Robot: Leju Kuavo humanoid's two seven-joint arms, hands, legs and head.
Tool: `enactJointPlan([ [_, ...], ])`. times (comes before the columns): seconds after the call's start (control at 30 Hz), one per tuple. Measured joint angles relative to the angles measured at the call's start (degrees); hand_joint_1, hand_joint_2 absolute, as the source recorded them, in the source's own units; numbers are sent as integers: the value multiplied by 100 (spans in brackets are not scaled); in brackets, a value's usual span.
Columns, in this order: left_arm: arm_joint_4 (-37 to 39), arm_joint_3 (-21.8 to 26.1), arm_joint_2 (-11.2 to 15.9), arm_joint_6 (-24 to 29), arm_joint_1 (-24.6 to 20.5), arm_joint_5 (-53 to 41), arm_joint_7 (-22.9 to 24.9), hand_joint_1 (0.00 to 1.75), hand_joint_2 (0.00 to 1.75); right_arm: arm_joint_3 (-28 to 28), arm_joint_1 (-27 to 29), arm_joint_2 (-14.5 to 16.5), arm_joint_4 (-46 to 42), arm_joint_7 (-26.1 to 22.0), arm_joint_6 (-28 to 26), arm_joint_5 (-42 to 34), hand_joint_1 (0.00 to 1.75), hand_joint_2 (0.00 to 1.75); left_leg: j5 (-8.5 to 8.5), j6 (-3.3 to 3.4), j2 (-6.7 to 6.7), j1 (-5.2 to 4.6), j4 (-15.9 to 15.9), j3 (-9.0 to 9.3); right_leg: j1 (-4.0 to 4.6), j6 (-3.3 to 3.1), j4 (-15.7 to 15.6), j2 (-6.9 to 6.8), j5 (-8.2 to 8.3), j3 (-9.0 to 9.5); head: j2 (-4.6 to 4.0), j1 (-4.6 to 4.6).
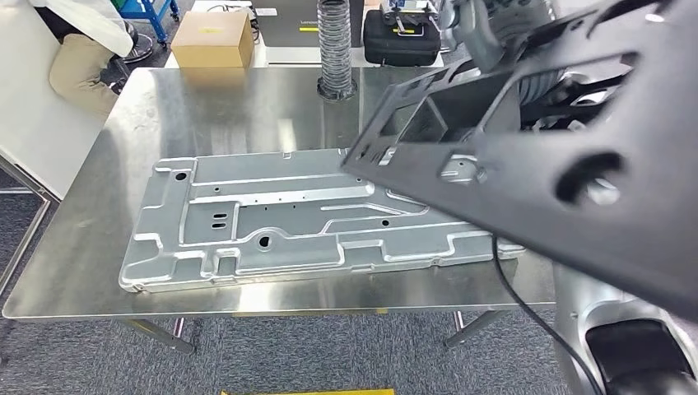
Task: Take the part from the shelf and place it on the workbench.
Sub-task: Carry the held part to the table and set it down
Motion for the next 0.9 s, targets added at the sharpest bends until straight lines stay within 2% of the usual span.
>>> enactJointPlan([
  [0.03, 0, 0, 0, -3, 3, -1, -2, 0, 0, -15, -23, -32, 36, -15, -38, 89, 175, 175, -12, -6, -3, 0, 5, 14, -2, -4, -188, -1, 128, 69, -1, 0],
  [0.1, 0, 0, 0, -4, 4, -1, -2, 0, 0, -24, -37, -52, 58, -27, -53, 123, 175, 175, -19, -8, -4, 0, 8, 21, -2, -8, -315, -2, 202, 118, 0, 1],
  [0.13, 0, 0, 0, -8, 4, 0, -3, 0, 0, -39, -79, -93, 114, -50, -93, 224, 175, 175, -31, -21, -5, -7, 13, 26, 7, -24, -534, -7, 281, 207, 0, 2],
  [0.23, 0, 0, 28, -18, -5, -3, -35, 0, 0, -93, -386, -346, 696, -101, -605, 1305, 175, 175, -99, -150, 3, -26, 24, 47, 41, -156, -1206, -15, 508, 459, 0, 3],
  [0.27, 0, 0, 42, -24, -8, -8, -51, 0, 0, -87, -496, -399, 924, -83, -799, 1720, 175, 175, -155, -195, 12, -25, 90, 20, 35, -200, -1238, -15, 517, 469, 1, -2],
  [0.33, 0, 0, 57, -45, -9, -31, -82, 0, 0, -23, -690, -424, 1331, -31, -1047, 2338, 175, 175, -419, -241, 28, -13, 572, -203, 18, -254, -1273, -23, 522, 496, 1, -10],
  [0.4, 0, 0, 60, -63, -10, -60, -111, 0, 0, 118, -863, -427, 1839, 5, -1233, 2919, 175, 175, -742, -271, 34, 0, 1370, -605, 33, -285, -1272, -22, 508, 506, 0, -16],
  [0.43, 0, 0, 61, -66, -10, -75, -126, 0, 0, 205, -920, -418, 2093, 15, -1295, 3168, 175, 175, -795, -279, 35, 4, 1634, -753, 40, -291, -1270, -21, 501, 514, 0, -16],
  [0.47, 0, 0, 62, -67, -10, -89, -143, 0, 0, 294, -972, -397, 2345, 22, -1344, 3385, 175, 175, -739, -281, 36, 6, 1694, -809, 46, -293, -1265, -19, 490, 525, 0, -16],
  [0.5, 0, -1, 64, -67, -10, -101, -164, 0, 0, 381, -1031, -358, 2593, 37, -1382, 3588, 175, 175, -576, -276, 38, 8, 1511, -746, 49, -289, -1257, -14, 476, 538, 0, -15],
  [0.57, -1, -1, 73, -67, -14, -116, -215, 0, 0, 572, -1191, -226, 3115, 86, -1442, 4009, 175, 175, -155, -240, 45, 3, 725, -397, 60, -267, -1230, 2, 432, 567, 0, -17],
  [0.6, -1, -1, 77, -67, -19, -118, -240, 0, 0, 676, -1274, -148, 3376, 108, -1471, 4191, 175, 175, -30, -216, 47, -4, 374, -237, 71, -249, -1212, 11, 413, 569, 0, -17],
  [0.63, -1, -1, 80, -66, -30, -123, -260, 0, 0, 778, -1342, -66, 3632, 117, -1503, 4351, 175, 175, 27, -192, 47, -12, 152, -138, 80, -228, -1201, 16, 401, 565, 1, -15],
  [0.67, -1, -1, 81, -65, -42, -131, -275, 0, 0, 867, -1392, 18, 3869, 115, -1537, 4476, 175, 175, 11, -170, 44, -21, 76, -106, 88, -203, -1198, 17, 396, 557, 1, -14],
  [0.77, -2, -2, 84, -72, -67, -159, -328, 0, 0, 1122, -1494, 324, 4550, 124, -1591, 4897, 175, 175, 24, -99, 43, 0, 6, -69, 79, -133, -1150, 8, 342, 538, 1, -9],
  [0.83, -2, -1, 84, -94, -78, -169, -378, 0, 0, 1328, -1530, 567, 5001, 172, -1600, 5200, 175, 175, 36, -53, 53, 24, -40, -29, 58, -89, -721, 0, 105, 342, 1, 6],
  [0.9, -2, 0, 85, -116, -96, -173, -411, 0, 0, 1519, -1509, 786, 5402, 247, -1610, 5414, 175, 175, 26, -29, 53, 24, -43, -19, 27, -51, 76, -4, -218, -70, 0, 18],
])
